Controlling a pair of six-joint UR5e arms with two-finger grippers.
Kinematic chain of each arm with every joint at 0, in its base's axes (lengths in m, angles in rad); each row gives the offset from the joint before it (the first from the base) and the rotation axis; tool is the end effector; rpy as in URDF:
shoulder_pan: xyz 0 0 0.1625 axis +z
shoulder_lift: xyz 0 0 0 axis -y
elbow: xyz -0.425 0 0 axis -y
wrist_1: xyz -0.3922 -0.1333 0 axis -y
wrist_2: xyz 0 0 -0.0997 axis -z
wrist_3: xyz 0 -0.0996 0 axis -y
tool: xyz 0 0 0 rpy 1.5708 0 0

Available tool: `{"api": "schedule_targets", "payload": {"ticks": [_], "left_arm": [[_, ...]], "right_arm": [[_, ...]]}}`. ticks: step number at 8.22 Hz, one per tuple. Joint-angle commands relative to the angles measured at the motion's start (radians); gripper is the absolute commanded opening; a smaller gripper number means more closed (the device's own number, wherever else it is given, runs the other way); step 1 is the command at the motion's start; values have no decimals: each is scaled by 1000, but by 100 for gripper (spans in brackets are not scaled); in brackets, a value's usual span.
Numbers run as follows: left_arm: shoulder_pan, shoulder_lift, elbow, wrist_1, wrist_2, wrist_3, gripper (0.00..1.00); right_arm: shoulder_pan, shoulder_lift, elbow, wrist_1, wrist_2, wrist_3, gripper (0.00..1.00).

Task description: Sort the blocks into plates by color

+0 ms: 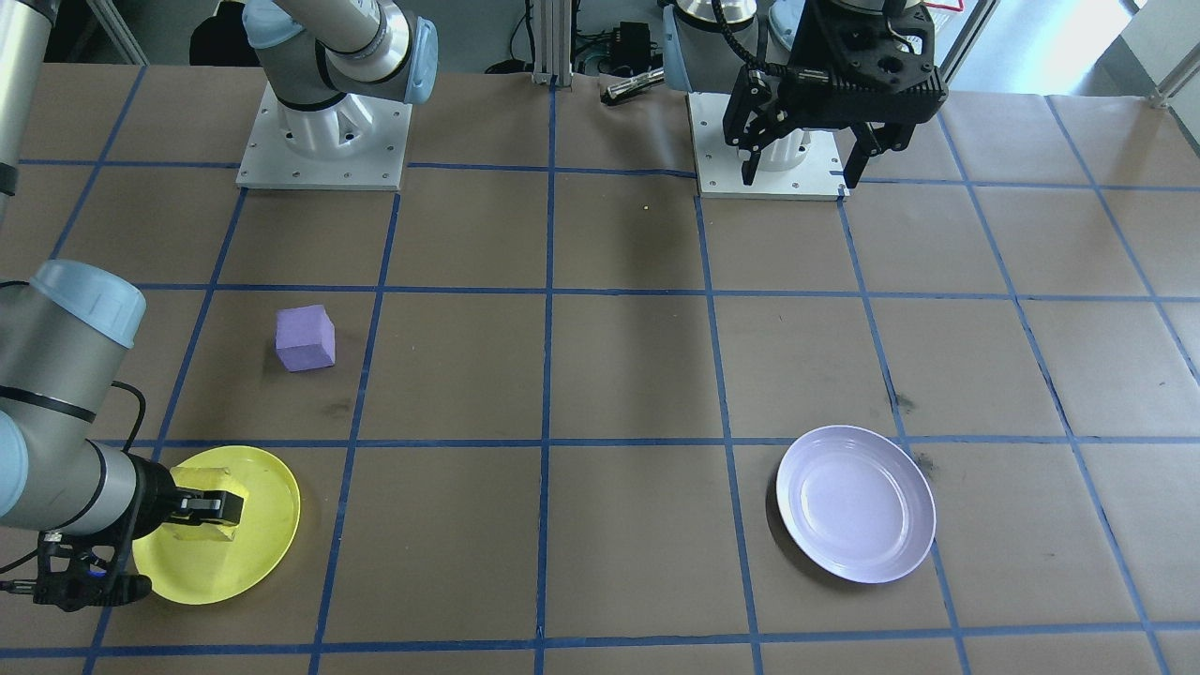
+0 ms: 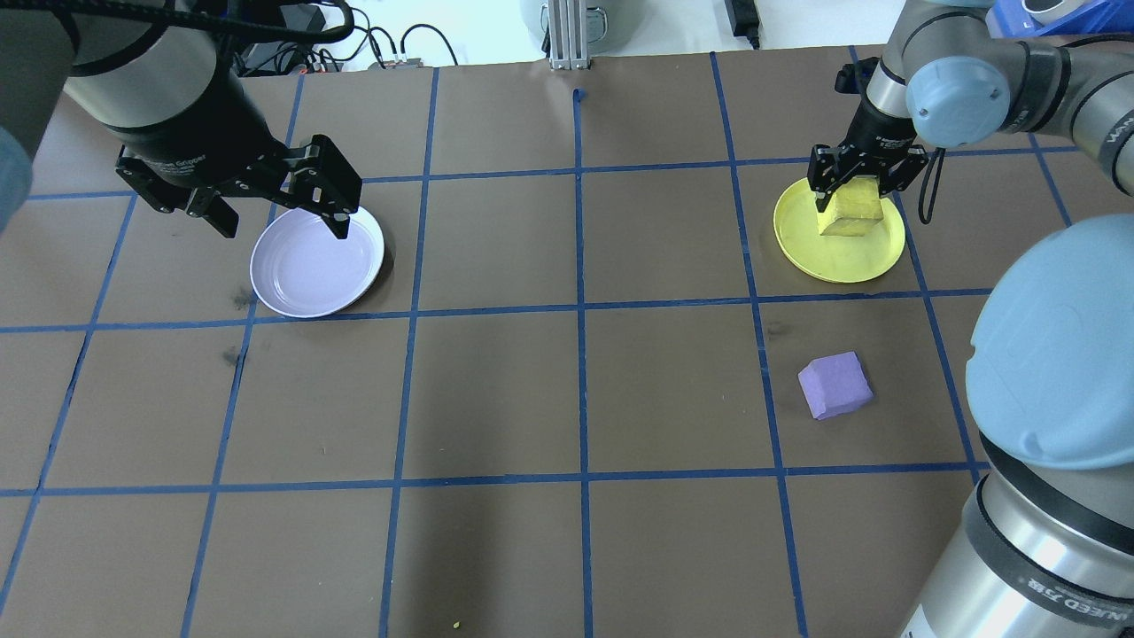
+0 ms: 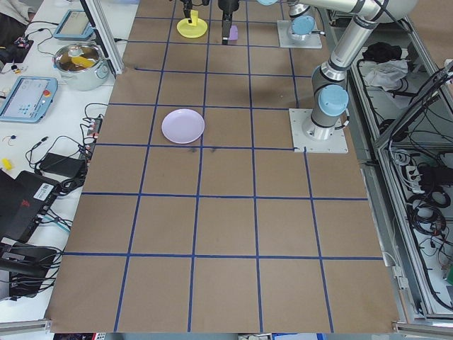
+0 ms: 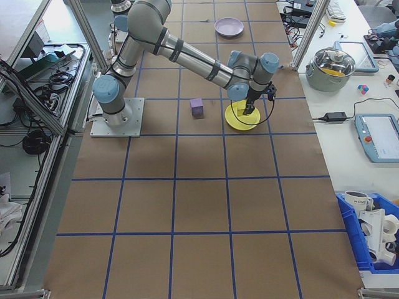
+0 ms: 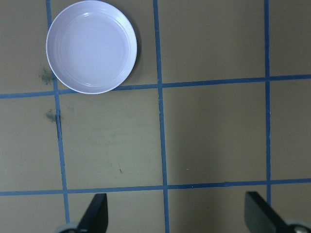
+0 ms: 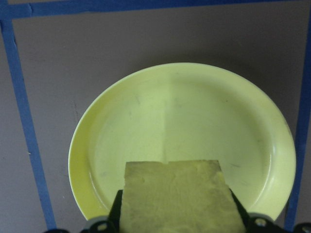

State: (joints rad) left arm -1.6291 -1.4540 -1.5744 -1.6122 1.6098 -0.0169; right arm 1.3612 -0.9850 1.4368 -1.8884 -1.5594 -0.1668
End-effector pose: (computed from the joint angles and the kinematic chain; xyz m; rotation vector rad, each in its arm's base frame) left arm -0.1552 -0.4384 0.5368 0.0621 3.1026 -0.1136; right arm -0.0086 -0.6865 0.2334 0.0675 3.0981 0.2013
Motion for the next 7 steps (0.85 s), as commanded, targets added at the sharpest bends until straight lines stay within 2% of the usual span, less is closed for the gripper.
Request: {"api": "schedule_targets", "payload": {"ticks": [1, 2, 4, 5, 6, 7], "left_arm": [[0, 1, 1, 0, -1, 0, 100], [0, 0, -1, 0, -2, 0, 100], [0, 0, -1, 0, -2, 0, 100], [0, 0, -1, 0, -2, 0, 100], [0, 0, -1, 0, -1, 0, 100], [0, 1, -1, 0, 1, 0, 100]], "right_arm": [[7, 8, 8, -29, -2, 9, 83], [7, 6, 8, -31, 1, 16, 100], [12, -12, 8, -15, -1, 21, 100], [27, -56, 33, 17, 4, 23, 100], [33, -117, 101, 34, 4, 21, 100], [32, -205, 223, 19, 7, 16, 100]]}}
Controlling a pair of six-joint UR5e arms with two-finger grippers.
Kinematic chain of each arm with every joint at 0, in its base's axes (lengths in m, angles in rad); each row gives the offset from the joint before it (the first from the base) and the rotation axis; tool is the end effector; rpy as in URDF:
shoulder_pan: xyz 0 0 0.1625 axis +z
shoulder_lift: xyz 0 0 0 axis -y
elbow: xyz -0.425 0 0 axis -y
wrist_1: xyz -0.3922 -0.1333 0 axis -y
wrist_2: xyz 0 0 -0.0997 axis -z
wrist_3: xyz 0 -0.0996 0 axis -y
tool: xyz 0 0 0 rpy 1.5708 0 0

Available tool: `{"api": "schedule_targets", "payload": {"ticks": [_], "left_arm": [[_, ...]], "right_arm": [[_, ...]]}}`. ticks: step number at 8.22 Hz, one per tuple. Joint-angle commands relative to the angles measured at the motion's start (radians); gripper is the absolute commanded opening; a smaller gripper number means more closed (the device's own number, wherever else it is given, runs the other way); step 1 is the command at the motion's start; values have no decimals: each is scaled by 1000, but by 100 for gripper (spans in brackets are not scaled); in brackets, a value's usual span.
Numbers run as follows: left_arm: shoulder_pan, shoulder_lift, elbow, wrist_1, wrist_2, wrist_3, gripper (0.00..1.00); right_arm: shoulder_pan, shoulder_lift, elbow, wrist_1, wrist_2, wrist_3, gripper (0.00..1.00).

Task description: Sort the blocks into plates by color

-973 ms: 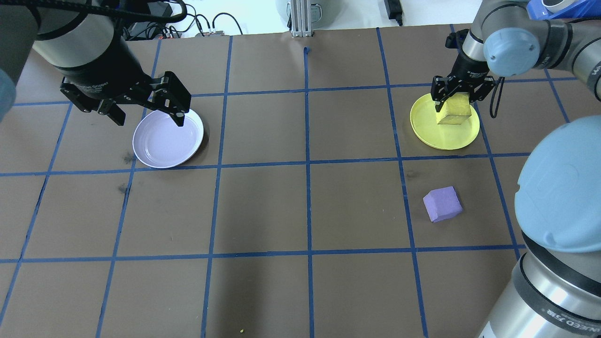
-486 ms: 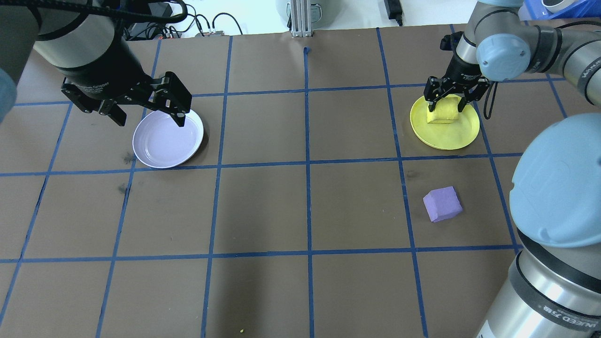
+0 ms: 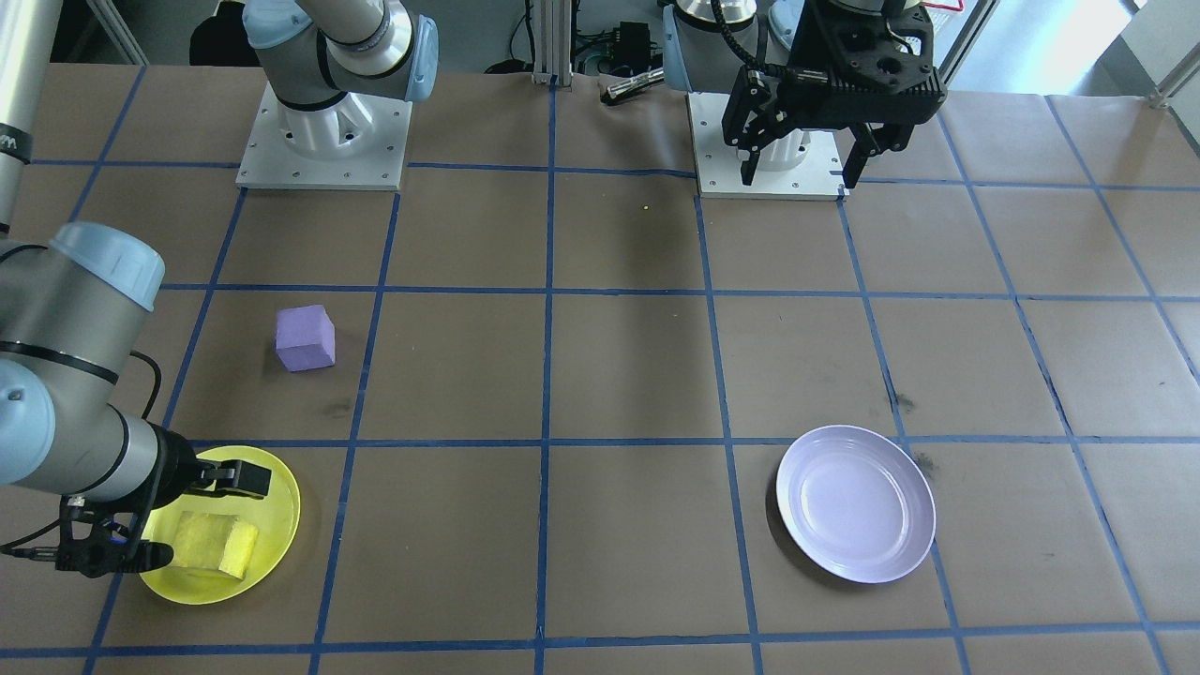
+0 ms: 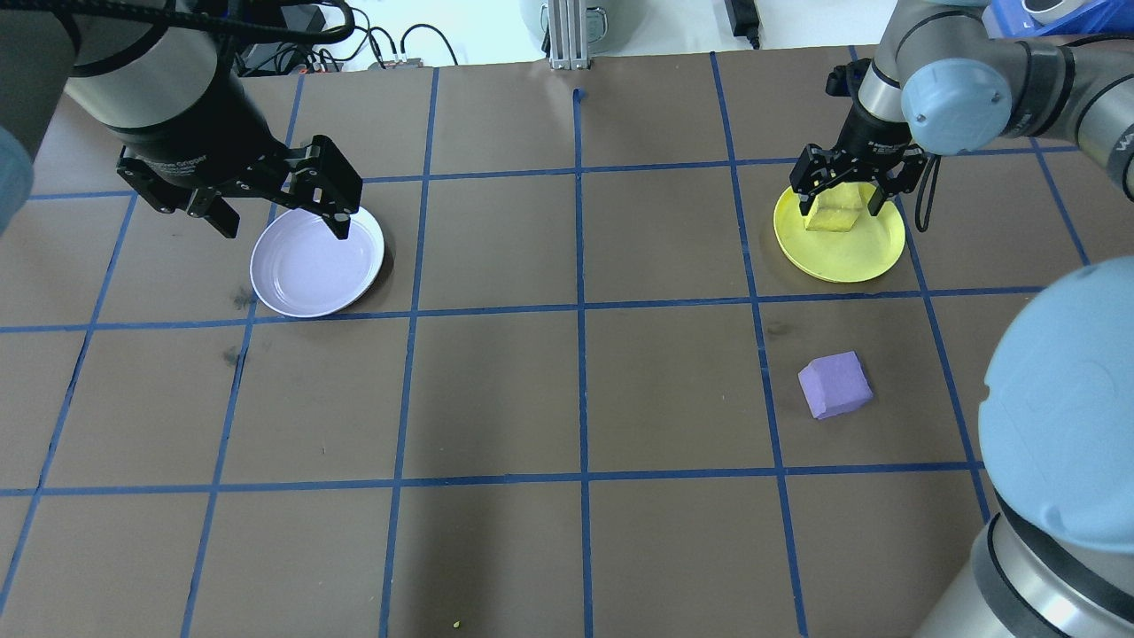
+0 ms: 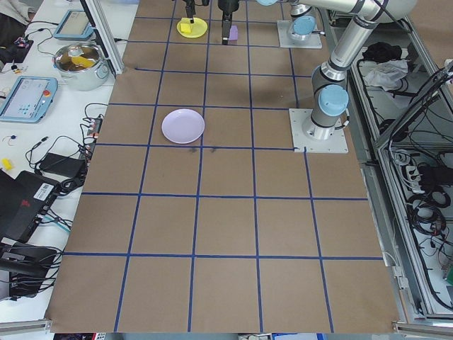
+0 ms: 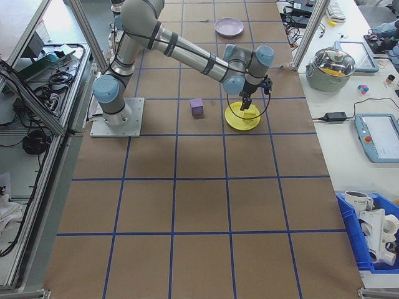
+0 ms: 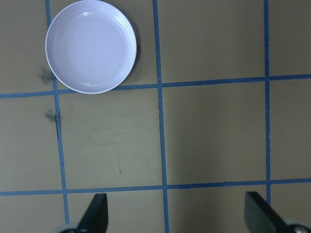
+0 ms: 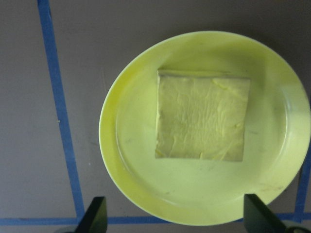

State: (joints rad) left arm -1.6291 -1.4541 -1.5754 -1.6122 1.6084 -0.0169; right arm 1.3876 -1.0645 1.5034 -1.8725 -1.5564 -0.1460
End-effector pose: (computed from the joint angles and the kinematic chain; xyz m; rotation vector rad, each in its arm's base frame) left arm -0.1554 -0.4384 0.5362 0.0622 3.1041 -0.1119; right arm 0.0147 -0.6600 0.2552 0.0591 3.0975 0.2063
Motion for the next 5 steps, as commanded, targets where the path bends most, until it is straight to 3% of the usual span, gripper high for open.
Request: {"api": "schedule_targets", "payload": {"ticks": [1, 3, 4, 5], "left_arm": [[0, 3, 0, 0, 4, 0, 100], [0, 1, 0, 0, 1, 0, 100], [0, 3, 0, 0, 2, 0, 100], [0, 3, 0, 0, 1, 0, 100]], "right_arm": [[5, -220, 292, -5, -13, -24, 100], [7, -378, 517, -48, -13, -76, 100], [7, -420, 597, -62, -14, -130, 100], [7, -420, 641, -133, -33, -139, 100]]}}
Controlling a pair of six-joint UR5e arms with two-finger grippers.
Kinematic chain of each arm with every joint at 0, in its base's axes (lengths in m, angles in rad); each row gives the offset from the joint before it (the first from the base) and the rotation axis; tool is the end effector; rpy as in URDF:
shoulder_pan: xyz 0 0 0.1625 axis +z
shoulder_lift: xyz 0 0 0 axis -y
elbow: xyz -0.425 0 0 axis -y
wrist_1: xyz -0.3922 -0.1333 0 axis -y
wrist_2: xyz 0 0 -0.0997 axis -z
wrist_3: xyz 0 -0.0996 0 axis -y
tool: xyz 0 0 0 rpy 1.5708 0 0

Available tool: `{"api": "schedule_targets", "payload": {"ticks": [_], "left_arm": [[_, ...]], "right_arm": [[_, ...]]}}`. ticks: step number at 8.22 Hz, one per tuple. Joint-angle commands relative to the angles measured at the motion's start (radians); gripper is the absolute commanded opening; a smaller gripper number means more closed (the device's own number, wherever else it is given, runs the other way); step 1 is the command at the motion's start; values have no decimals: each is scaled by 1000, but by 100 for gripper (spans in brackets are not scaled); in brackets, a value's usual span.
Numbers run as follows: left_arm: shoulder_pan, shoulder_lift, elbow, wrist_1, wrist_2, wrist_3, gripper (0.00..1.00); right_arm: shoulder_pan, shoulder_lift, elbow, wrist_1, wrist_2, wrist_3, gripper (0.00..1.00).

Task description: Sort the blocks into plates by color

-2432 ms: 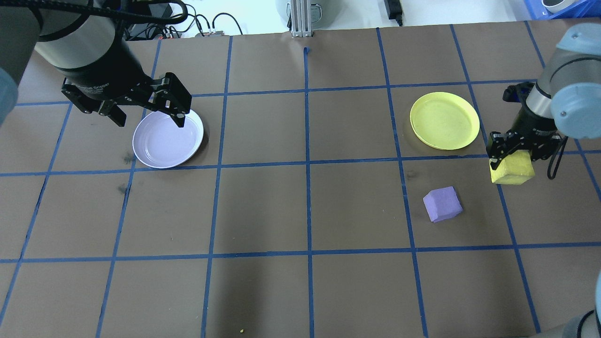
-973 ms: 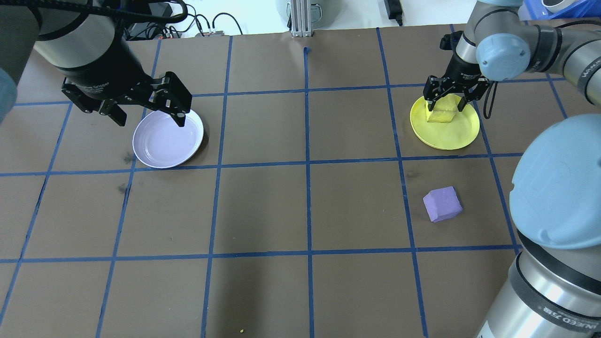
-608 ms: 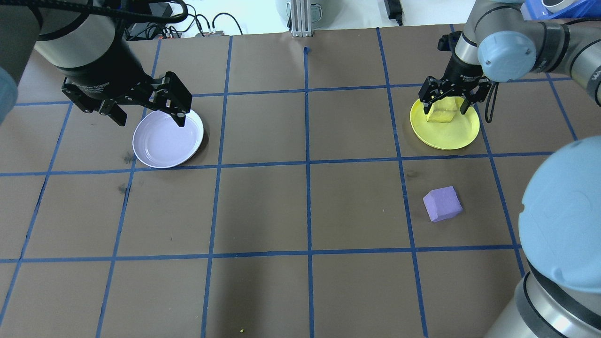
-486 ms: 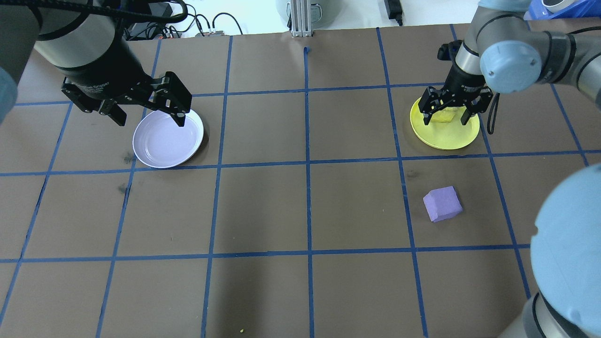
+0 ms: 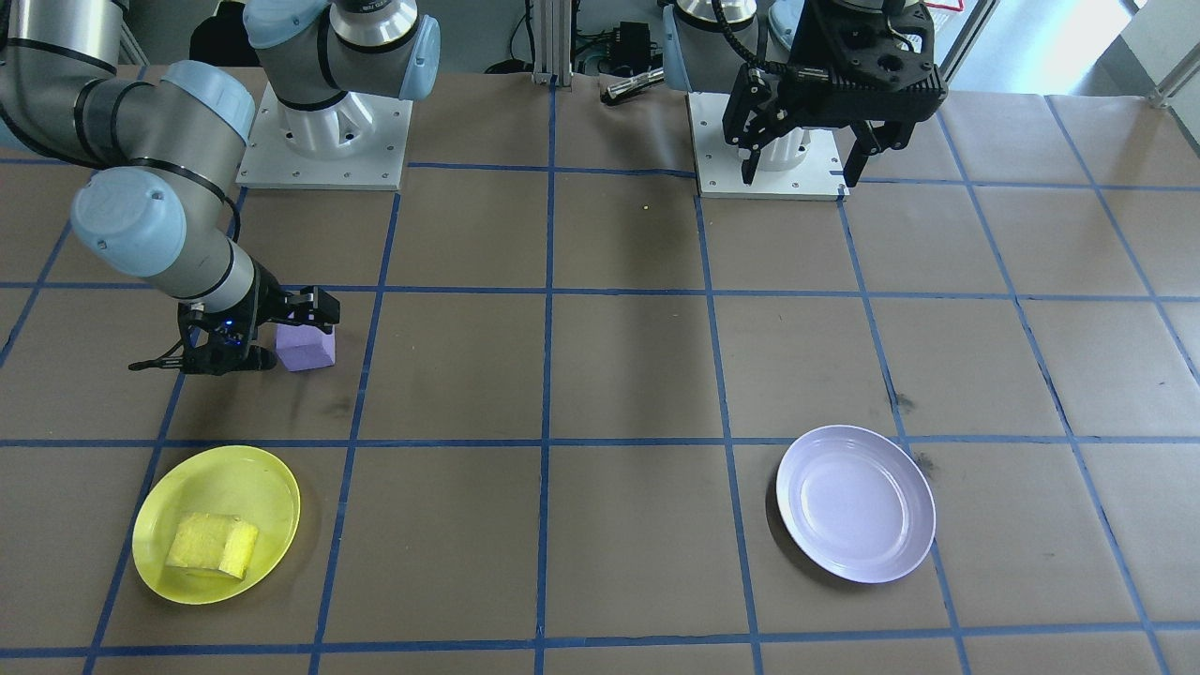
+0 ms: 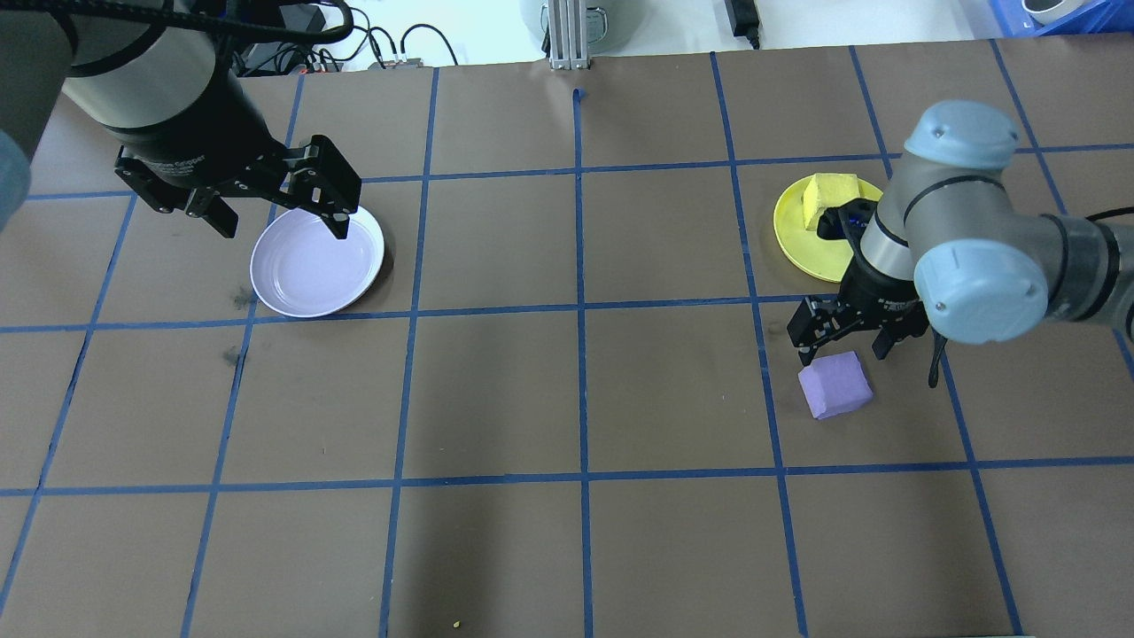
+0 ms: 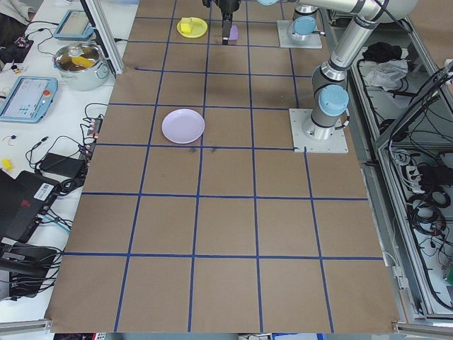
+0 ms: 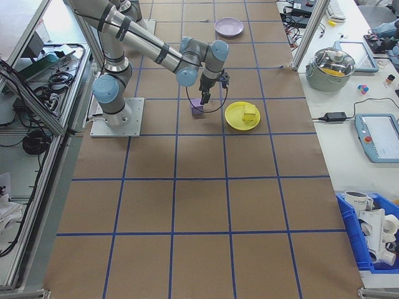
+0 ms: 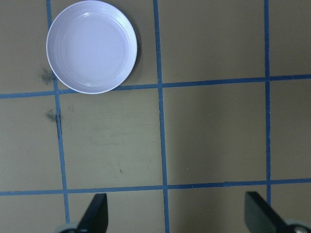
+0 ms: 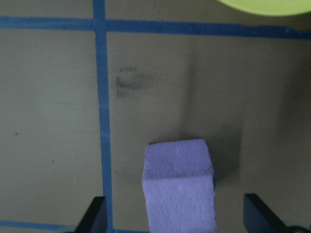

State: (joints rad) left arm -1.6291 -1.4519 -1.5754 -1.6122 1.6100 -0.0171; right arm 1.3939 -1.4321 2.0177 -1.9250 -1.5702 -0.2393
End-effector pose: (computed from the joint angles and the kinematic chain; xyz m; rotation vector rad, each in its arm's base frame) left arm -0.1552 -0.4376 0.5372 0.0617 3.1024 -0.1154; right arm 0.0504 -0.4761 0.2468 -0.0958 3.0720 0.3493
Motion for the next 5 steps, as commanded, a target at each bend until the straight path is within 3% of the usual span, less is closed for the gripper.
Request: {"api": "schedule_targets", "payload": {"ticks": [1, 3, 5], "left_arm": [[0, 1, 0, 0, -1, 0, 100], [0, -1, 0, 0, -1, 0, 100], [0, -2, 0, 0, 4, 0, 100]], "right_arm": [[1, -48, 137, -94, -48, -52, 99], [1, -50, 128, -115, -106, -45, 99], [1, -2, 130, -155, -74, -43, 99]]}}
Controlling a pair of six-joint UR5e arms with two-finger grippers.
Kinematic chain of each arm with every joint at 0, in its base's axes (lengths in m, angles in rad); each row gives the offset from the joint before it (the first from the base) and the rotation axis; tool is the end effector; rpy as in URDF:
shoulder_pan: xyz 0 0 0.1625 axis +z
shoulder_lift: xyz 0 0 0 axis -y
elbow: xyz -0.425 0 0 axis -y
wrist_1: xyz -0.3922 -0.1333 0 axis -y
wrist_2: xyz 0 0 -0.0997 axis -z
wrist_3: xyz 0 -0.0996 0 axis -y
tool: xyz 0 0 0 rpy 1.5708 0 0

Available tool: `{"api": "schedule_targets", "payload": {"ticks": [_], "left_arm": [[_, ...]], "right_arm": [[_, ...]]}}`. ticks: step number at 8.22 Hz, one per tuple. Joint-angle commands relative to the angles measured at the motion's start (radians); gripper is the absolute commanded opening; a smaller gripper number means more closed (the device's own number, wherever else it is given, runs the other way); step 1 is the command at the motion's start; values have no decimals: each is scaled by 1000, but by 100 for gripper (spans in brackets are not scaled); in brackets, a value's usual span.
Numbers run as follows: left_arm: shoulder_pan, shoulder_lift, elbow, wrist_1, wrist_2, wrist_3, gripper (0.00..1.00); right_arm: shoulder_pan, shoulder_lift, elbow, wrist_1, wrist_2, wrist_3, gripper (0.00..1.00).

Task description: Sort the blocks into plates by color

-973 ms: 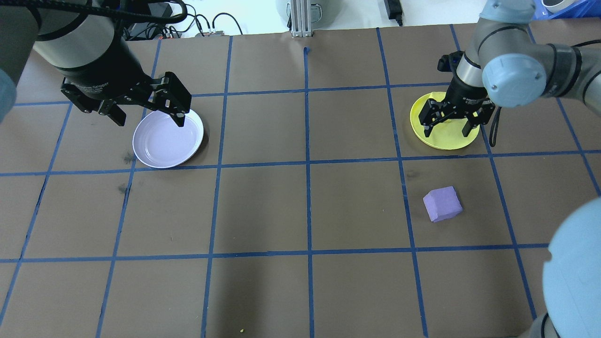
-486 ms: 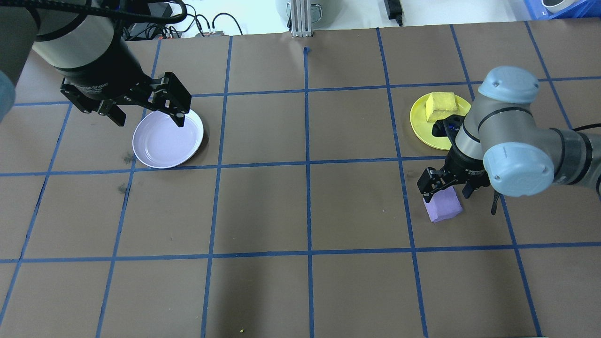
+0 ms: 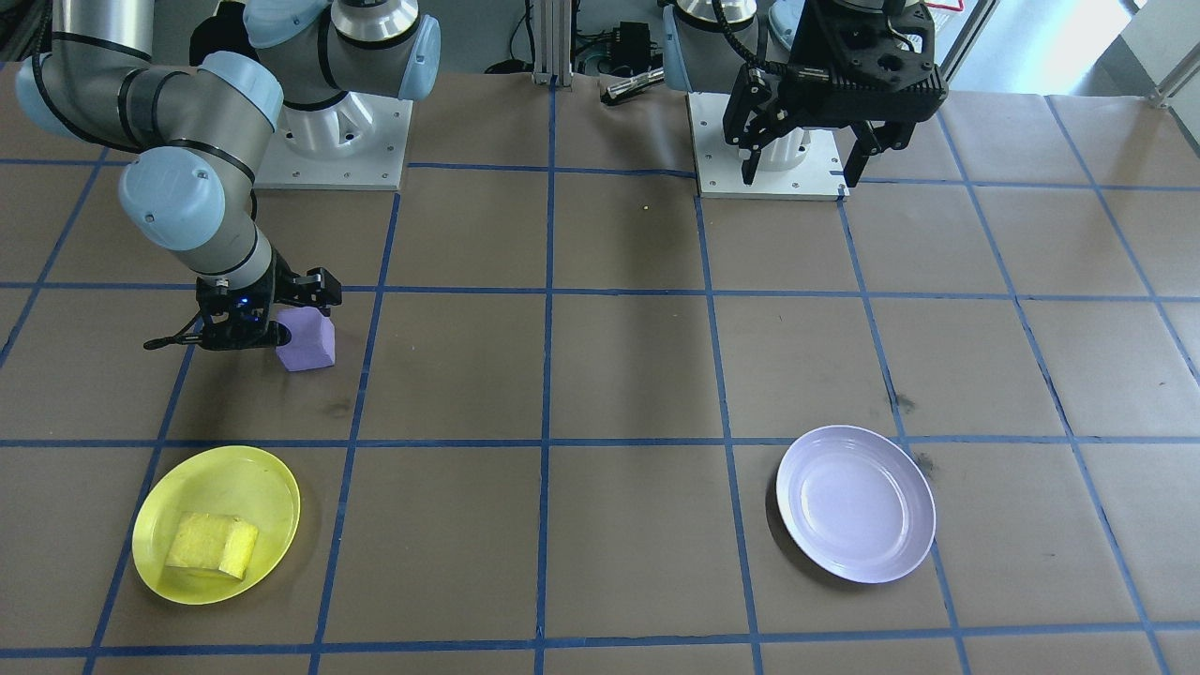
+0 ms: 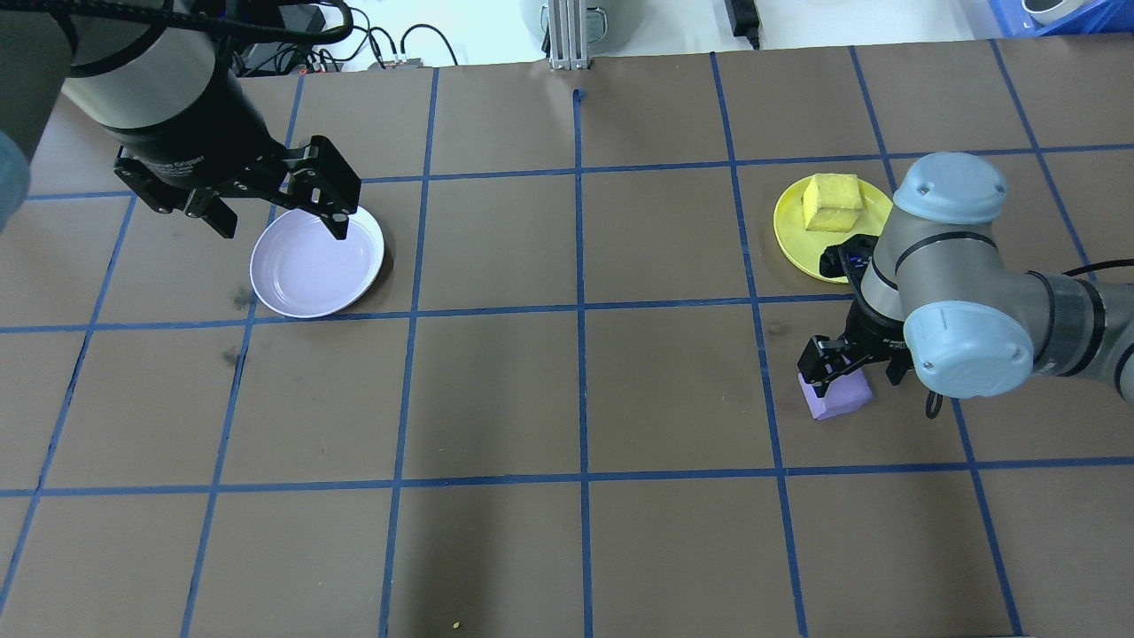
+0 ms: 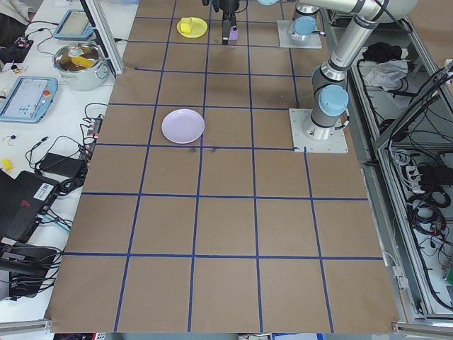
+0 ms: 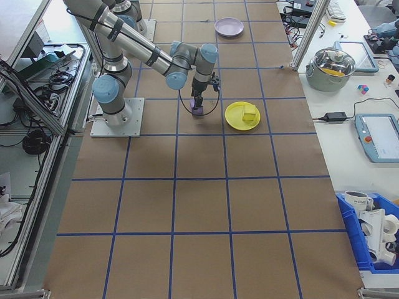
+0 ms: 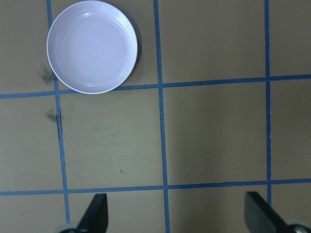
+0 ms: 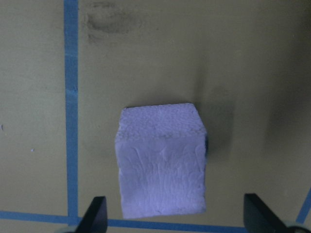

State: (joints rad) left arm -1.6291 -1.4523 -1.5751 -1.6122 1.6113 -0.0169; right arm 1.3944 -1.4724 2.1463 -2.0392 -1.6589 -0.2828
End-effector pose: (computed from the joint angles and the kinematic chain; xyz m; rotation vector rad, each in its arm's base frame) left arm -0.1550 -0.4378 0.5372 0.0619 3.1011 -0.1152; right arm 0.0479 -0.4408 0.2232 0.1780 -3.0790 -0.3406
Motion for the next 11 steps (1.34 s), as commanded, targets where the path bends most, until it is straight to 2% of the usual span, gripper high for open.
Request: {"api": "schedule_targets", "payload": {"ticks": [1, 2, 4, 5, 7, 9, 11], "left_arm": [[0, -2, 0, 0, 1, 0, 100], [0, -2, 0, 0, -1, 0, 100], [0, -2, 0, 0, -1, 0, 100], [0, -2, 0, 0, -1, 0, 100], [0, -2, 0, 0, -2, 0, 100], [0, -2, 0, 0, -2, 0, 100], [2, -2, 0, 0, -2, 0, 100]], "right_arm": [[0, 72, 0, -53, 22, -9, 99], [1, 95, 6, -91, 24, -13, 98], [2, 106, 0, -98, 19, -38, 62], [3, 103, 0, -95, 28, -30, 56], [47, 98, -14, -85, 63, 107, 51], [176, 101, -122, -2, 114, 274, 51], [329, 110, -210, 22, 197, 493, 53]]}}
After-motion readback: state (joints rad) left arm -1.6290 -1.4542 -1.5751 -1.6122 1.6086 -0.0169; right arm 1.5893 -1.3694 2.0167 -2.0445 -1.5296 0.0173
